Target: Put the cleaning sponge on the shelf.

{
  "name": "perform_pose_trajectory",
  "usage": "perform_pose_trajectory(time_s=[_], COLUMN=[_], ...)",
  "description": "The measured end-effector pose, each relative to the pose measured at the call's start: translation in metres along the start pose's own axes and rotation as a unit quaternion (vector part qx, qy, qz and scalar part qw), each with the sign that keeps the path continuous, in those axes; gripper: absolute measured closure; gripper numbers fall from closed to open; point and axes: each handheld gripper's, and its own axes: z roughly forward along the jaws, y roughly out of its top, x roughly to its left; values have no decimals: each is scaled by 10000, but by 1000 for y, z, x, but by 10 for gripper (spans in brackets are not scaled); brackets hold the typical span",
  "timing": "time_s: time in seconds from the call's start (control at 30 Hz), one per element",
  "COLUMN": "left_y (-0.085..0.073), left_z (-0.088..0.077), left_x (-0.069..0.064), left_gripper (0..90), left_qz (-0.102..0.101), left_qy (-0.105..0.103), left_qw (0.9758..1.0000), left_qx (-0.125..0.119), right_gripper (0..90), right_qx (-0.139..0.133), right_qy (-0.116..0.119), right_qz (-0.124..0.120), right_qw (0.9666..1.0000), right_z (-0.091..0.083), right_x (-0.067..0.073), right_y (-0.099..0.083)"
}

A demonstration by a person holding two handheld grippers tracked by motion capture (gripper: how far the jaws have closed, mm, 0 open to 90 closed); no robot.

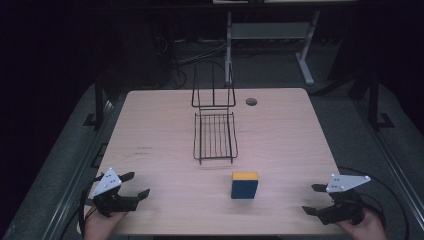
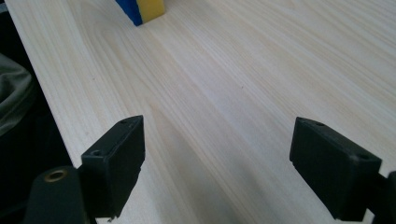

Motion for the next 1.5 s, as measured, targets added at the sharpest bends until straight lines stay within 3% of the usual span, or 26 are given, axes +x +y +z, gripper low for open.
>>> perform_pose_trajectory(time_s=[0.83, 1.5], left_y=[3, 3], left_z=[4, 3], left_x=[-2, -2], left_gripper=[162, 163], left_qz=[81, 96], left_qy=[-57, -45], left_qw=[9999, 9999], left_qx=[29, 25], right_gripper=[171, 170], right_qx=[263, 448], right_qy=[348, 556], right_qz=[-517, -731], right_qw=[9977, 9948], right_z=[22, 32], right_x=[9, 16], right_y=[38, 65])
